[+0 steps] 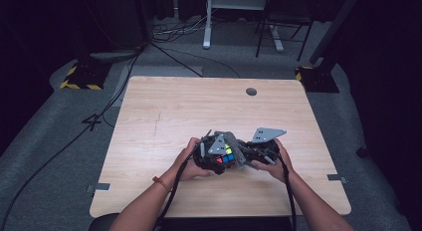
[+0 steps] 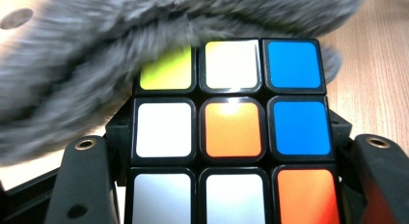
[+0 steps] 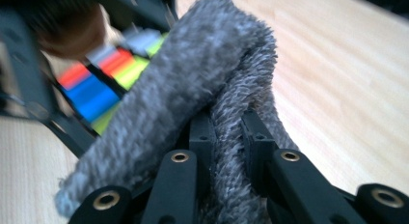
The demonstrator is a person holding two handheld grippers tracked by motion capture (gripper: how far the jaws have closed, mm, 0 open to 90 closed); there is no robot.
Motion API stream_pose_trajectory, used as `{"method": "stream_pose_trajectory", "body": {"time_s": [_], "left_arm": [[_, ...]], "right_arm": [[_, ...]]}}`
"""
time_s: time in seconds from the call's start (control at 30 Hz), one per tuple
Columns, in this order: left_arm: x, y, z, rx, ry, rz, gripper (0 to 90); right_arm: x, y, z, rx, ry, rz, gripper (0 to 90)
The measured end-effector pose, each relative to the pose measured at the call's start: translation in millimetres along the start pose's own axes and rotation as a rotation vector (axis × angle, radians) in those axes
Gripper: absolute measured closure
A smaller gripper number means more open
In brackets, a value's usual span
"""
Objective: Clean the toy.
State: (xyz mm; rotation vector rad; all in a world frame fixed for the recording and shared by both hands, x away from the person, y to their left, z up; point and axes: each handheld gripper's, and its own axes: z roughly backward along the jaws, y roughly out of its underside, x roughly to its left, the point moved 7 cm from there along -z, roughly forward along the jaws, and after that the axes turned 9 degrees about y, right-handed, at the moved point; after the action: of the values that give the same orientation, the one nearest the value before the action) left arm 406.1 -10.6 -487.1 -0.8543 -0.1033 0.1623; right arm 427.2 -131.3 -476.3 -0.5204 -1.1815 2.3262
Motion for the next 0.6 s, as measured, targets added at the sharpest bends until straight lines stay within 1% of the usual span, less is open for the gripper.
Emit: {"method": "stream_pose_trajectory", "body": {"time_s": [0.07, 0.13, 0.2, 0.27, 0.3, 0.37, 0.43, 0.53, 0.6], "left_arm": [[0.3, -2.4, 2.8, -0.012, -0.003, -0.005, 33.5], [0.1, -5.1, 5.8, -0.034, -0.002, -0.01, 33.6], [-1.2, -6.9, 8.4, -0.046, -0.003, -0.012, 33.6], [-2.2, -7.0, 9.1, -0.042, -0.009, -0.018, 33.5], [-2.0, -7.0, 9.2, -0.043, -0.009, -0.019, 33.5], [-0.3, -5.5, 8.3, -0.042, -0.01, -0.007, 33.5], [1.1, -2.7, 5.8, -0.023, -0.012, 0.001, 33.5], [2.0, -1.8, 3.7, -0.022, -0.006, 0.006, 33.4], [2.1, -1.9, 2.6, -0.017, -0.006, 0.01, 33.5]], "right_arm": [[-3.5, 6.9, -2.5, 0.02, -0.012, -0.03, 78.6], [-5.3, 10.1, -3.0, 0.031, -0.02, -0.046, 78.6], [-6.1, 11.9, -3.1, 0.036, -0.02, -0.048, 78.6], [-4.9, 11.5, -1.7, 0.031, -0.022, -0.051, 78.6], [-3.8, 9.9, 0.3, 0.019, -0.016, -0.046, 78.6], [-1.9, 5.3, 4.8, -0.013, -0.021, -0.051, 78.7], [2.2, -1.6, 10.3, -0.047, -0.031, -0.046, 78.7], [8.3, -10.0, 15.5, -0.077, -0.014, -0.023, 78.8], [9.9, -13.5, 18.9, -0.101, -0.018, -0.029, 78.8]]}}
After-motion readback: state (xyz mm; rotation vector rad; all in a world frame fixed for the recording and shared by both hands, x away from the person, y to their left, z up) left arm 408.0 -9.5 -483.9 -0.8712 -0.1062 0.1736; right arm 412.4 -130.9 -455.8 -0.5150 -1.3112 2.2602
